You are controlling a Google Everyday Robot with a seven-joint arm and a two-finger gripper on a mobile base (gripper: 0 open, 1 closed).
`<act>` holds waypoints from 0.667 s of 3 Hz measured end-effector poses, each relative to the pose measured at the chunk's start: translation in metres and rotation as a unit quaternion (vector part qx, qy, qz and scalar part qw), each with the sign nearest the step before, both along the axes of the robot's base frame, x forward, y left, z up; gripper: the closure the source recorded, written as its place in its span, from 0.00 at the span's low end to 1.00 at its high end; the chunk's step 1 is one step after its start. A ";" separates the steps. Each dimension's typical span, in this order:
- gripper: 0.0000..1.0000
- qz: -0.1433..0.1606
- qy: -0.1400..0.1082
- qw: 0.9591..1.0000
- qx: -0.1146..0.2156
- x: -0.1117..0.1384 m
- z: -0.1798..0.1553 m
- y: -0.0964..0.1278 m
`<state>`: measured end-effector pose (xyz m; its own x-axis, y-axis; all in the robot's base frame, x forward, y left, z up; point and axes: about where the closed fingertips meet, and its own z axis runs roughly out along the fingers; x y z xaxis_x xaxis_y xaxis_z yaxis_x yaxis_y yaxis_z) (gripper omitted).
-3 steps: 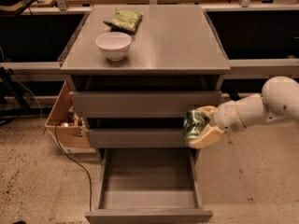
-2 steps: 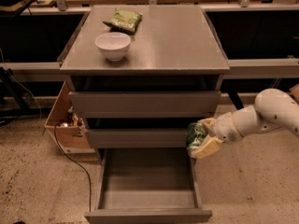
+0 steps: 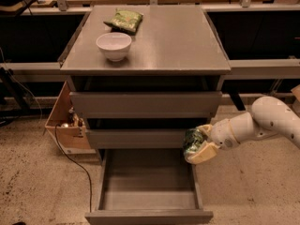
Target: Place green can into bottom drawer
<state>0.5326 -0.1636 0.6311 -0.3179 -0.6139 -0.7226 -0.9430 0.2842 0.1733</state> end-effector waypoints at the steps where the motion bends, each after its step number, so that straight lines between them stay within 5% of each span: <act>1: 1.00 -0.016 0.022 1.000 0.014 -0.009 -0.040 0.019; 2: 1.00 -0.031 0.025 0.999 0.032 -0.012 -0.090 0.039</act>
Offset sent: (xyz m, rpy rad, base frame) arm -0.0117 0.0606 -0.1555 0.1093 0.0400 -0.1085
